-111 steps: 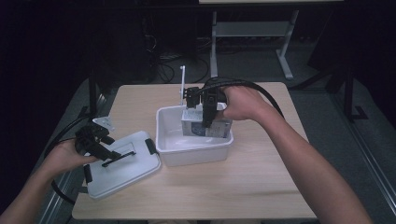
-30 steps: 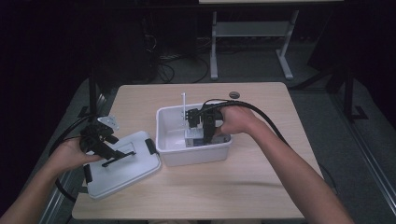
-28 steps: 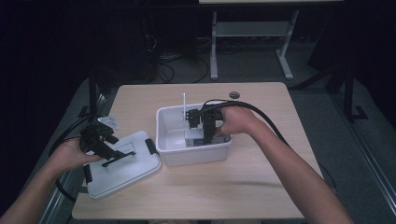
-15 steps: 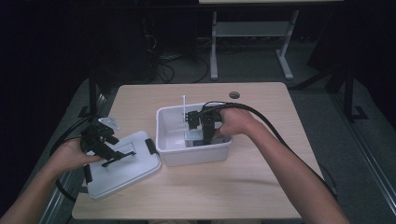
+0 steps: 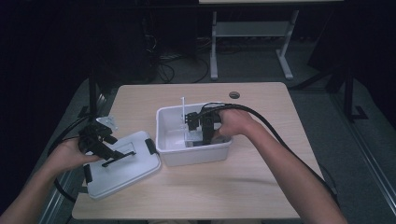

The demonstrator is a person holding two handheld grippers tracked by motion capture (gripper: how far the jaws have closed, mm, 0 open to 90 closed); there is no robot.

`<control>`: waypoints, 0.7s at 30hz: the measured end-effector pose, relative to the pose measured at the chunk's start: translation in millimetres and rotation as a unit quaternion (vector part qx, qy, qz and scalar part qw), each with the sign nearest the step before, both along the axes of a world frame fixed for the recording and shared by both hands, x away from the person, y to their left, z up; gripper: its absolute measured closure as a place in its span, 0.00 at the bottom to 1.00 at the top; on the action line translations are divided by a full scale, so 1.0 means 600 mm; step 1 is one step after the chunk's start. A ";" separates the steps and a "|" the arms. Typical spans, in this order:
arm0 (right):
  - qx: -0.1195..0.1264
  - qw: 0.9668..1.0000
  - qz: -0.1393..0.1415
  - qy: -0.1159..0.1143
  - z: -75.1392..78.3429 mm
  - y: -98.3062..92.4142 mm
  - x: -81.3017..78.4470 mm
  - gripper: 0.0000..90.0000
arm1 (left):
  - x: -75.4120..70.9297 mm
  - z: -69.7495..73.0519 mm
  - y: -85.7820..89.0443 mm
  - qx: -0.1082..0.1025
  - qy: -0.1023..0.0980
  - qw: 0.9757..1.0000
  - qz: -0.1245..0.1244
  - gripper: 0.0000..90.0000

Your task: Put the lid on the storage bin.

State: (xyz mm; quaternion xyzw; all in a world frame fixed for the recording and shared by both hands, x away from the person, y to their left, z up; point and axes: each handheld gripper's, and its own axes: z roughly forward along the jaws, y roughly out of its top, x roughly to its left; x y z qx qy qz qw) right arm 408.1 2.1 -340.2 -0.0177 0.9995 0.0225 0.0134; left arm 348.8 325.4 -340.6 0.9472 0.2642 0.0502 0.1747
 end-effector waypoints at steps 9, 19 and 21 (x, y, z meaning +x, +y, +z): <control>-0.007 1.000 0.002 0.000 -0.007 0.002 -0.001 0.61 | 0.000 -0.002 -0.002 -0.001 0.000 1.000 0.001 0.35; -0.017 1.000 0.004 0.000 -0.015 0.005 -0.002 0.59 | -0.001 -0.001 0.000 -0.001 0.002 1.000 0.002 0.35; -0.014 1.000 0.004 0.000 -0.016 0.006 -0.003 0.59 | -0.001 -0.001 0.000 0.000 0.001 1.000 0.001 0.35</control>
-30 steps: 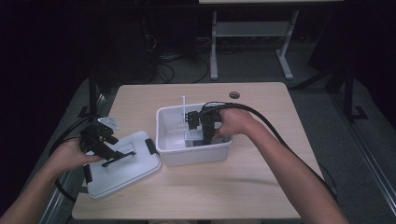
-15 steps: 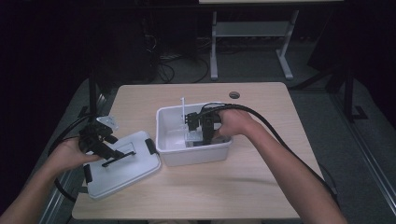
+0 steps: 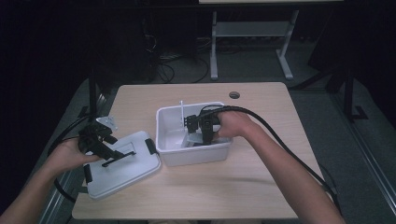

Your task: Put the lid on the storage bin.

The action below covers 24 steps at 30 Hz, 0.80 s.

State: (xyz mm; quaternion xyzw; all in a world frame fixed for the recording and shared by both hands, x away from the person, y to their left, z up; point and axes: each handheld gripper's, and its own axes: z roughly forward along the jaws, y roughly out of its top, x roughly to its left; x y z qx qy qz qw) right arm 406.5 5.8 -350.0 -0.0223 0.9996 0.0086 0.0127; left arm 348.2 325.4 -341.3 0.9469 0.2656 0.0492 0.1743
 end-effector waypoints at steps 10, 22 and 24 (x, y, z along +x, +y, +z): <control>-0.012 1.000 0.001 0.001 -0.012 0.002 0.001 0.60 | -0.002 0.000 0.001 -0.001 0.000 1.000 0.001 0.35; -0.010 1.000 -0.001 -0.001 -0.015 0.004 0.002 0.60 | -0.001 0.002 -0.001 -0.002 -0.002 1.000 0.000 0.35; -0.009 1.000 -0.001 -0.002 -0.015 0.004 0.002 0.59 | 0.000 0.002 -0.001 -0.002 -0.002 1.000 -0.002 0.35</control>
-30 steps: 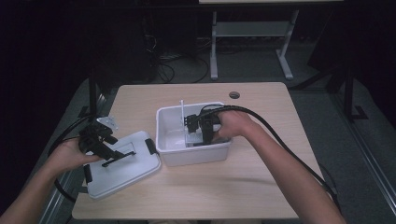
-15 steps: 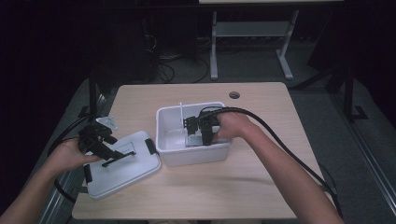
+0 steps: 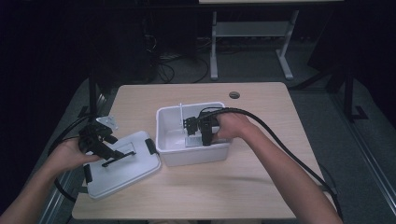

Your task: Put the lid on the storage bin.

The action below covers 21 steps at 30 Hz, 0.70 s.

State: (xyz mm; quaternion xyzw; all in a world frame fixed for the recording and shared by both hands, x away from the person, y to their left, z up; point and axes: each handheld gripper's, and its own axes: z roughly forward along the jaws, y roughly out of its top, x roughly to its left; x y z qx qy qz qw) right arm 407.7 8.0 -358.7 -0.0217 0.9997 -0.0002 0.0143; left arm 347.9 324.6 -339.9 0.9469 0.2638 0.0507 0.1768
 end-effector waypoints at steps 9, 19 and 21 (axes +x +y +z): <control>0.004 1.000 -0.003 0.000 0.004 -0.003 -0.001 0.56 | 0.000 0.000 -0.002 0.002 0.001 1.000 0.000 0.35; 0.012 1.000 -0.011 -0.001 0.014 -0.008 0.000 0.54 | 0.001 0.001 -0.005 0.003 0.001 1.000 -0.003 0.35; 0.015 1.000 -0.015 0.000 0.018 -0.010 -0.001 0.54 | 0.001 0.001 -0.006 0.002 0.002 1.000 -0.003 0.35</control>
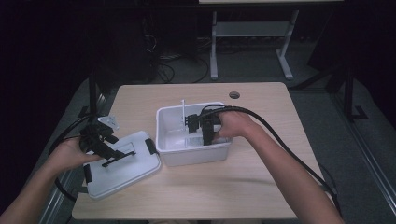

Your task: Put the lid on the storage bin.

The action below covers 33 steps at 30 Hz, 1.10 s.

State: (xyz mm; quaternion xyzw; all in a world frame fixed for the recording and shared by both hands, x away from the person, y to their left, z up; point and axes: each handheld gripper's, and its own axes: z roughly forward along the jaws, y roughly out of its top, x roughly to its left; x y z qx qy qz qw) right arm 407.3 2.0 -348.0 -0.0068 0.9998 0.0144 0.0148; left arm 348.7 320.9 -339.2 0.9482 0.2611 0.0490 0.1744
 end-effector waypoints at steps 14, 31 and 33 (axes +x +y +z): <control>0.035 0.999 -0.016 -0.008 0.038 -0.021 0.005 0.53 | 0.002 0.002 -0.004 0.000 0.000 1.000 -0.005 0.35; 0.062 0.997 -0.039 -0.028 0.093 -0.060 -0.004 0.51 | 0.004 0.001 -0.014 0.000 0.001 1.000 -0.010 0.35; 0.063 0.997 -0.042 -0.030 0.099 -0.065 -0.006 0.51 | 0.004 0.001 -0.014 0.000 0.001 1.000 -0.010 0.35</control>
